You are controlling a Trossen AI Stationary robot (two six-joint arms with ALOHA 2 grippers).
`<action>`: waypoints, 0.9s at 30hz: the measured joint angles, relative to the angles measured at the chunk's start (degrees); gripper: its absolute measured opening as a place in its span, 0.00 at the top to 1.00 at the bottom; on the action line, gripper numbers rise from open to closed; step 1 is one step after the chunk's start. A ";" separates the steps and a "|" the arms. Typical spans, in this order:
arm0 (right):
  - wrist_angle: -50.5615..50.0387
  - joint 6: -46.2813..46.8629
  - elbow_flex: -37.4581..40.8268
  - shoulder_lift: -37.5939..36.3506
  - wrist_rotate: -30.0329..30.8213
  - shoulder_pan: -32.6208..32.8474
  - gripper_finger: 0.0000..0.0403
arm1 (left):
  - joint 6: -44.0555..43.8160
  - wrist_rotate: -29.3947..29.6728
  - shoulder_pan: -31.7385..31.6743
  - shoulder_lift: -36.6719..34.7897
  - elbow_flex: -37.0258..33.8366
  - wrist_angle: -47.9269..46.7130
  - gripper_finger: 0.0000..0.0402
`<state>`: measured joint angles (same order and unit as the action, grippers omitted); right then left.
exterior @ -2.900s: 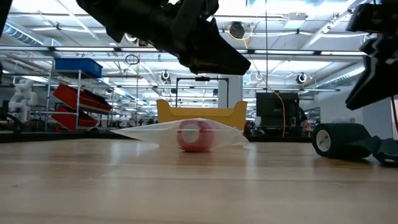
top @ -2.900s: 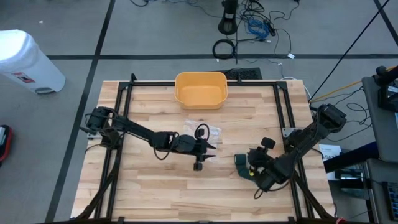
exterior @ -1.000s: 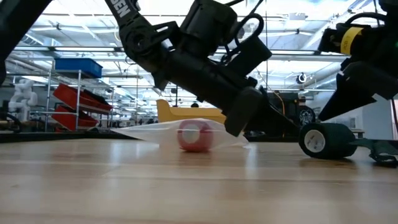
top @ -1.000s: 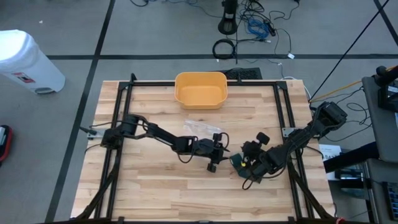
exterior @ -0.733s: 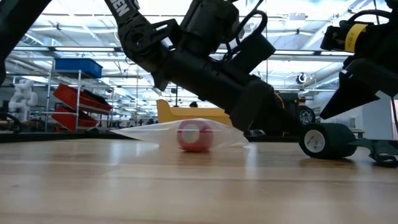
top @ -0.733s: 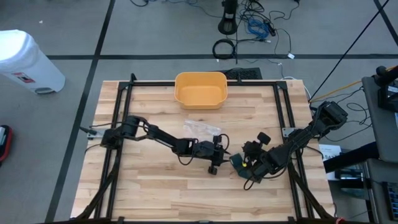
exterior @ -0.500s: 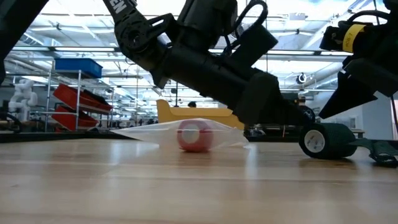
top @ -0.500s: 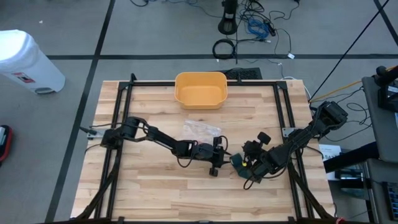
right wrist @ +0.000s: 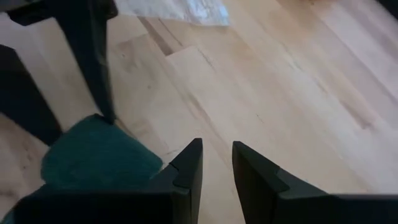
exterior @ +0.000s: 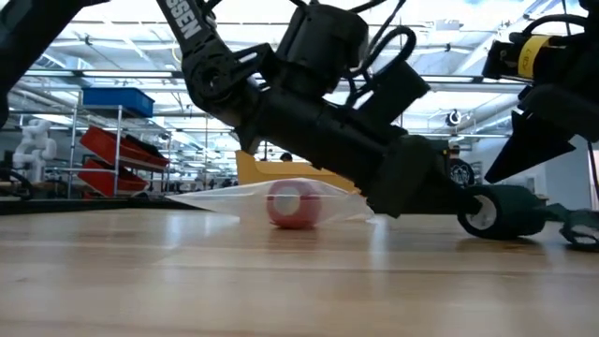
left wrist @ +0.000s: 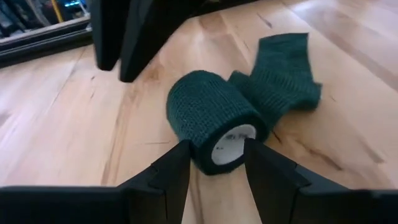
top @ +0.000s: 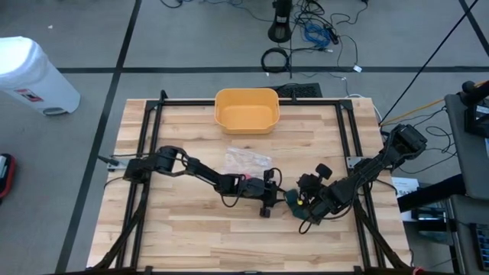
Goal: Roll bandage
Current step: Roll the green bandage
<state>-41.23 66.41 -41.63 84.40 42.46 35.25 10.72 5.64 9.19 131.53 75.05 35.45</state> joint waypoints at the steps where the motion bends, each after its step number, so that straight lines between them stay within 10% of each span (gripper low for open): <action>1: 0.07 0.31 0.00 0.00 -0.39 0.10 0.82 | 0.00 0.37 0.00 0.45 0.54 0.05 0.61; 15: -0.61 5.22 0.00 0.00 -1.00 3.12 0.82 | 0.07 3.64 -0.15 1.92 2.94 1.07 0.64; 27: 0.11 5.44 0.00 0.00 -1.95 3.12 0.82 | 0.04 0.67 -0.92 8.14 7.68 5.06 0.97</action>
<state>-41.12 71.85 -41.63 84.40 40.51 38.37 10.76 6.31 8.27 139.67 82.73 40.51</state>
